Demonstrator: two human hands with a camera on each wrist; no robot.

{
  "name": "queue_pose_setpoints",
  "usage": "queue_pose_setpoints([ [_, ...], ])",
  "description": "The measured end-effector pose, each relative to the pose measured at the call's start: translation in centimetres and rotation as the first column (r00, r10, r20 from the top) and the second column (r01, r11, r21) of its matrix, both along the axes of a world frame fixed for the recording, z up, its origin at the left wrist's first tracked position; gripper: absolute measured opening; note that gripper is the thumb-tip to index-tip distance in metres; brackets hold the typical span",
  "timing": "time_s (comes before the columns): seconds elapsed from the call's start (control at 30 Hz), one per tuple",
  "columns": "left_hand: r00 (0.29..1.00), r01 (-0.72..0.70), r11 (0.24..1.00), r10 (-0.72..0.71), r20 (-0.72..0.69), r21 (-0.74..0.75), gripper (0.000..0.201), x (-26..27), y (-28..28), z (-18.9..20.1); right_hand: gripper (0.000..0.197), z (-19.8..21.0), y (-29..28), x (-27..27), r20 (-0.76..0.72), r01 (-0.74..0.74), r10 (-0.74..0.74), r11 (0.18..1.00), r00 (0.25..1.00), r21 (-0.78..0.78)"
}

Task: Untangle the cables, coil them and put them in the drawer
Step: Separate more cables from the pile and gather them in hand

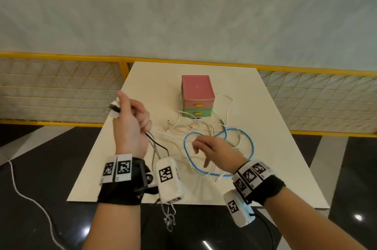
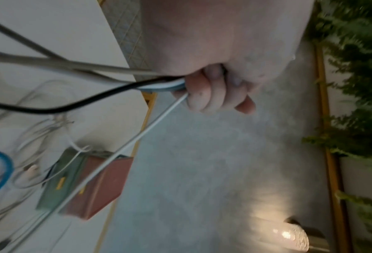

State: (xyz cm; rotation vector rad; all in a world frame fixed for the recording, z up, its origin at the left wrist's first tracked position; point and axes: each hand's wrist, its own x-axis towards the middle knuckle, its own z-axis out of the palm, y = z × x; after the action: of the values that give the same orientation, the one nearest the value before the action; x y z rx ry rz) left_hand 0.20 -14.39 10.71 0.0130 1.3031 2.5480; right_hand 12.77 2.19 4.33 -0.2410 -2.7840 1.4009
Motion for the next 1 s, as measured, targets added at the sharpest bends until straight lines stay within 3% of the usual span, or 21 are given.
queue_pose_setpoints([
  [0.17,0.988,-0.009,0.999,0.003,-0.154,-0.038,0.057,-0.6,-1.9,0.7,0.027,0.3,3.8,-0.5,0.010,0.114,-0.114,0.993,0.993,-0.028],
  [0.27,0.949,0.045,0.962,-0.125,-0.289,-0.269,0.050,-0.2,-1.7,1.0,0.024,3.3,4.0,-1.4,-0.097,0.216,-0.228,0.969,0.969,-0.124],
  [0.33,0.888,0.056,0.885,-0.256,-0.381,-0.463,0.040,0.6,-1.6,1.6,0.022,5.4,3.7,-2.1,-0.197,0.207,-0.240,0.963,0.951,-0.172],
  [0.4,0.807,0.089,0.790,-0.414,-0.421,-0.607,0.037,1.7,-1.0,2.5,0.021,7.3,2.9,-2.5,-0.297,0.155,-0.183,0.981,0.937,-0.114],
  [0.5,0.731,0.196,0.661,-0.591,-0.341,-0.725,0.041,4.0,0.8,3.7,0.018,9.3,1.2,-2.7,-0.416,0.055,0.010,0.988,0.909,0.143],
  [0.63,0.707,0.227,0.604,-0.642,-0.297,-0.764,0.033,4.4,1.6,3.4,0.016,10.5,0.9,-2.8,-0.483,-0.012,0.148,0.962,0.863,0.274],
  [0.67,0.705,0.208,0.606,-0.637,-0.312,-0.767,0.024,4.0,1.5,3.1,0.016,10.4,1.2,-2.7,-0.486,-0.019,0.155,0.962,0.860,0.272],
  [0.73,0.754,0.122,0.648,-0.553,-0.354,-0.752,0.026,3.3,1.1,2.7,0.018,9.8,2.3,-2.5,-0.432,-0.014,0.122,0.970,0.894,0.244],
  [0.83,0.884,-0.123,0.754,-0.212,-0.417,-0.645,0.027,1.8,0.0,2.7,0.023,8.2,4.5,-2.1,-0.290,0.067,-0.007,0.978,0.957,0.198],
  [0.9,0.907,-0.251,0.774,-0.021,-0.420,-0.582,0.016,0.6,-1.3,2.8,0.026,7.1,6.0,-1.7,-0.230,0.121,-0.076,0.975,0.970,0.186],
  [1.0,0.909,-0.271,0.731,-0.018,-0.416,-0.626,0.028,-0.5,-2.3,2.0,0.026,6.5,6.9,-1.5,-0.205,0.151,-0.103,0.960,0.973,0.237],
])
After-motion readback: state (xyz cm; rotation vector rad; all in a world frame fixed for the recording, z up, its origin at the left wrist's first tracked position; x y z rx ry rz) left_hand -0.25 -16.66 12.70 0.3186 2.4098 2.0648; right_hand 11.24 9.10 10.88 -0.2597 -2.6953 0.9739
